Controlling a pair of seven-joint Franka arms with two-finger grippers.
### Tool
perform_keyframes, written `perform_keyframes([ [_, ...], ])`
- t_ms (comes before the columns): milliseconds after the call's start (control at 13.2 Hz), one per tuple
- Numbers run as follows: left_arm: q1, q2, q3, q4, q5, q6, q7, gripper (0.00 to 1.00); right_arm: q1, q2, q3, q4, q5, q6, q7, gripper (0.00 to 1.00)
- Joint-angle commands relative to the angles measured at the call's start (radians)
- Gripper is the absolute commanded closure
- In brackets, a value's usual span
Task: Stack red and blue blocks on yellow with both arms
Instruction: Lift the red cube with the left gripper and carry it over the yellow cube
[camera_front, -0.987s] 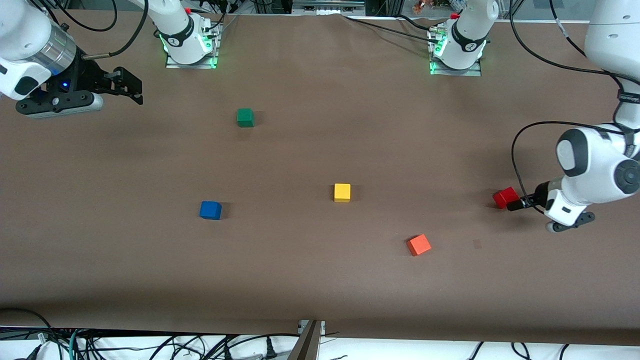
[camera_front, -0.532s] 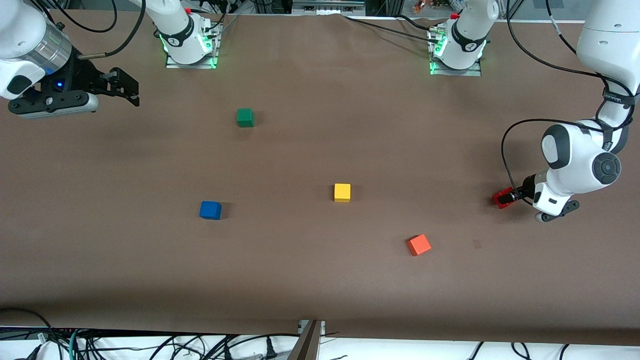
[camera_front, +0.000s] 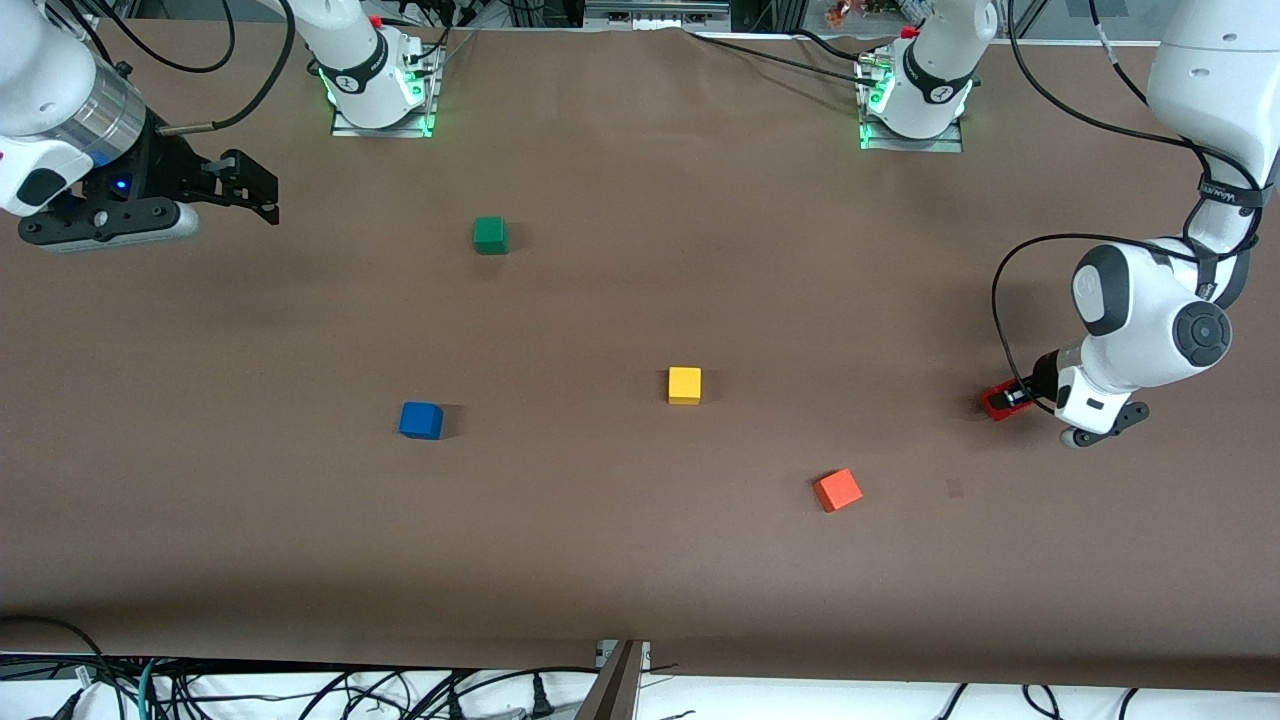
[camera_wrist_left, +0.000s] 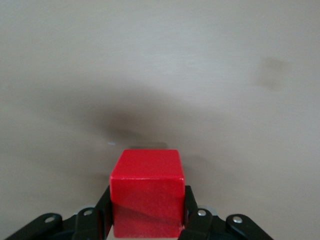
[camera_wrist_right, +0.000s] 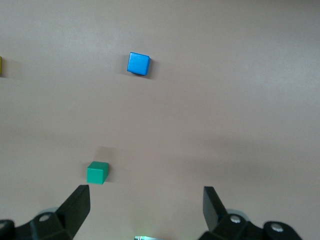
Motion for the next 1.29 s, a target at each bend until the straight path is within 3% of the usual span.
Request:
perform_keyframes([
  [0, -0.005, -0.048, -0.135, 0.105, -0.016, -0.149, -0.029, 1.0, -0.007, 0.005, 0.009, 0.023, -0.016, -0.013, -0.01, 0.0],
  [152, -0.06, -0.042, -0.212, 0.208, -0.016, -0.238, -0.1, 1.0, -0.007, 0.005, 0.009, 0.022, -0.018, -0.013, -0.009, 0.0],
  [304, -0.209, -0.026, -0.214, 0.268, -0.007, -0.251, -0.199, 1.0, -0.007, 0.005, 0.009, 0.022, -0.018, -0.013, -0.009, 0.0],
  [532, -0.39, 0.082, -0.208, 0.413, 0.001, -0.251, -0.252, 1.0, -0.007, 0.008, 0.009, 0.022, -0.02, -0.013, -0.009, 0.0],
  [759, -0.534, 0.169, -0.176, 0.507, 0.042, -0.255, -0.345, 1.0, -0.007, 0.008, 0.009, 0.02, -0.02, -0.013, -0.009, 0.0],
  [987, -0.724, 0.25, -0.041, 0.612, 0.105, -0.301, -0.427, 1.0, -0.01, 0.012, 0.008, 0.019, -0.018, -0.013, -0.009, 0.0],
  [1215, -0.757, 0.298, -0.019, 0.63, 0.104, -0.3, -0.427, 1.0, -0.013, 0.017, -0.001, 0.017, -0.02, -0.013, -0.009, 0.0],
])
